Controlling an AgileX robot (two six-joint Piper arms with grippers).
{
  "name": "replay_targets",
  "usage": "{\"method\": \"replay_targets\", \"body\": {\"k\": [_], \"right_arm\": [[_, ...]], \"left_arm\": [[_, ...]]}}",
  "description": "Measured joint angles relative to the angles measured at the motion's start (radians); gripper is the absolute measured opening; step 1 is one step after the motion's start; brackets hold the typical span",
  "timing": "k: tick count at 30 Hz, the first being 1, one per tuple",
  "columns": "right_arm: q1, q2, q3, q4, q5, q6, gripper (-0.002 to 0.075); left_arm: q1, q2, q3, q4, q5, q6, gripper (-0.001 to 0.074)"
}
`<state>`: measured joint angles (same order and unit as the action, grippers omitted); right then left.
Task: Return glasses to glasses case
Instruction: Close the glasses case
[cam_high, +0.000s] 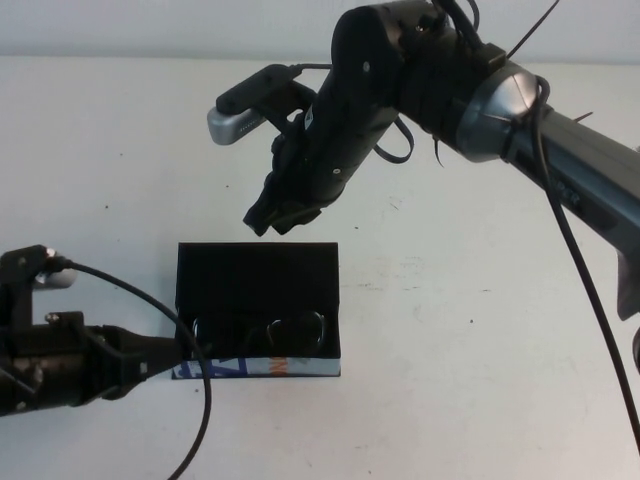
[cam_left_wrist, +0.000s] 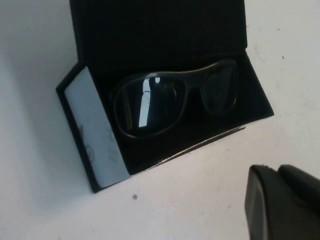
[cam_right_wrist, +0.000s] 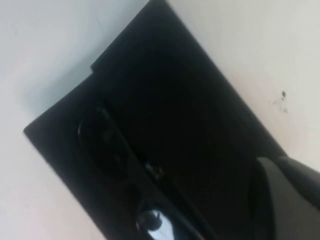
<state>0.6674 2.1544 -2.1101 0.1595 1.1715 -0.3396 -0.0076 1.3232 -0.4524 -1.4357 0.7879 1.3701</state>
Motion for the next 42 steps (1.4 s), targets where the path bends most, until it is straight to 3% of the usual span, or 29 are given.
{"method": "replay_targets", "body": {"k": [13,42], "right_arm": [[-0.026,0.038,0.0,0.065,-0.104,0.004,-0.0011],[-0.065,0.167,-0.002,0.125,-0.218,0.004,-0.0011]], "left_arm": [[-0.186,0.257,-0.012,-0.257,-0.061,0.347,0.0],[-0.191,0.395,-0.061,-0.291,-0.121,0.459,0.0]]}}
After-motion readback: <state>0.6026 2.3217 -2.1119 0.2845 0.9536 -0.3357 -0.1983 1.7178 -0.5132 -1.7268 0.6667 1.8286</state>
